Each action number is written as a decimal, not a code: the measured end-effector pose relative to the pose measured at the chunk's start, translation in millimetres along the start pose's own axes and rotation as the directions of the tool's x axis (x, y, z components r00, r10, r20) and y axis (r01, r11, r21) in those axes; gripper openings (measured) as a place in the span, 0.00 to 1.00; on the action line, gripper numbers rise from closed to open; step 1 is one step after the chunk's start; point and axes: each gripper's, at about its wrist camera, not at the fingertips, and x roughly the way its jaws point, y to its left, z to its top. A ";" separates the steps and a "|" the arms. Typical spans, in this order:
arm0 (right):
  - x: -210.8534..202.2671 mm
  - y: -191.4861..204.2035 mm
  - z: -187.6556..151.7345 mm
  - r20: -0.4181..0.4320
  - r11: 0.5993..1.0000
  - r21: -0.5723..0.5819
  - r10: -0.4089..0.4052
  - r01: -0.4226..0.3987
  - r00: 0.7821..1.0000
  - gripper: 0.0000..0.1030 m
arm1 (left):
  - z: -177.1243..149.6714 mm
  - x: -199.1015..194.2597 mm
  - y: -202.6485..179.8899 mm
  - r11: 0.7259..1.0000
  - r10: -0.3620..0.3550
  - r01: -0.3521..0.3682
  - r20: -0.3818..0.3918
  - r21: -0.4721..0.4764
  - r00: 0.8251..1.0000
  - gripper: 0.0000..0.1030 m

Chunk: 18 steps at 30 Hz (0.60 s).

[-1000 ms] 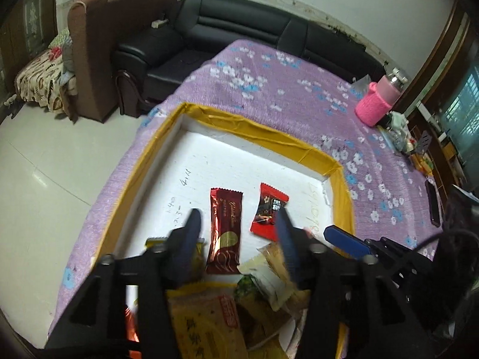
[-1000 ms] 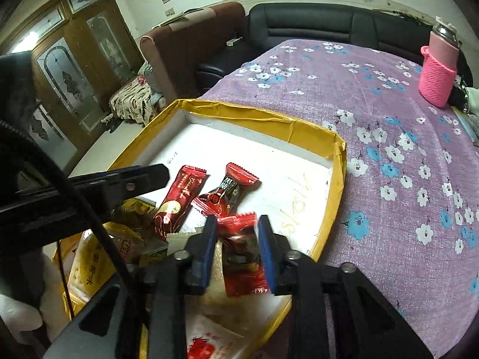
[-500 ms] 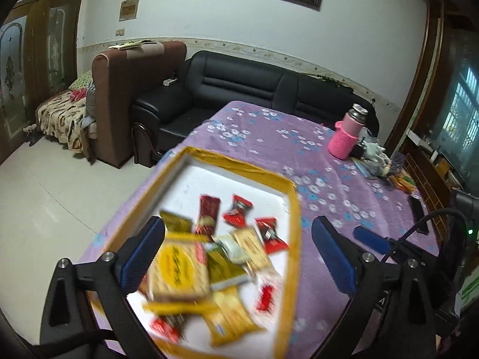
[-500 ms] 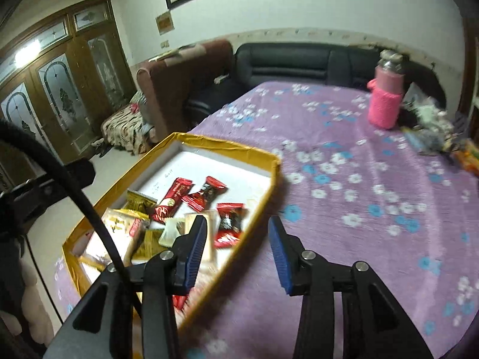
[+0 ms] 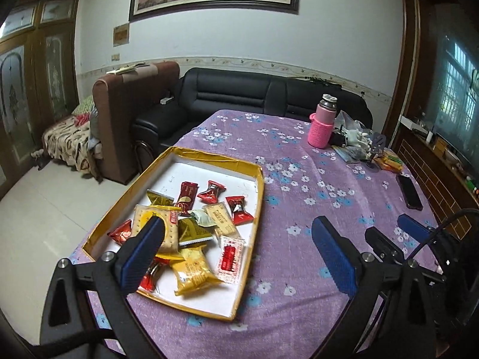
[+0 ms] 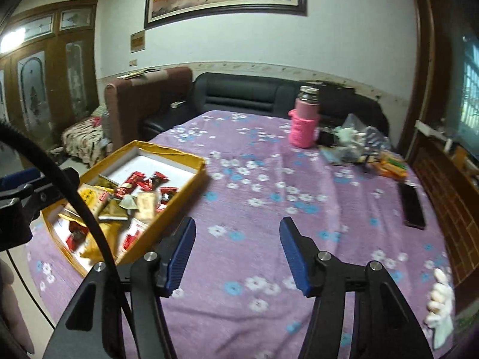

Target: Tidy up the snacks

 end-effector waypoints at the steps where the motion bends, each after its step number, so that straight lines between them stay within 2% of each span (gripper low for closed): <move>1: -3.4 -1.2 -1.7 0.007 1.000 -0.002 -0.008 0.008 1.000 0.59 | -0.9 -2.3 -3.3 1.000 0.004 -0.004 0.004 0.007 1.000 0.95; 7: -17.9 -2.8 -12.0 0.037 0.998 -0.032 -0.062 0.063 0.997 0.63 | -5.3 -10.4 -13.8 1.000 0.010 -0.010 0.001 0.028 1.000 0.96; 18: -18.8 -0.1 -19.8 0.000 0.997 -0.036 -0.070 0.070 0.998 0.65 | -18.7 -7.4 -8.9 1.000 0.014 -0.013 -0.043 0.012 0.999 0.96</move>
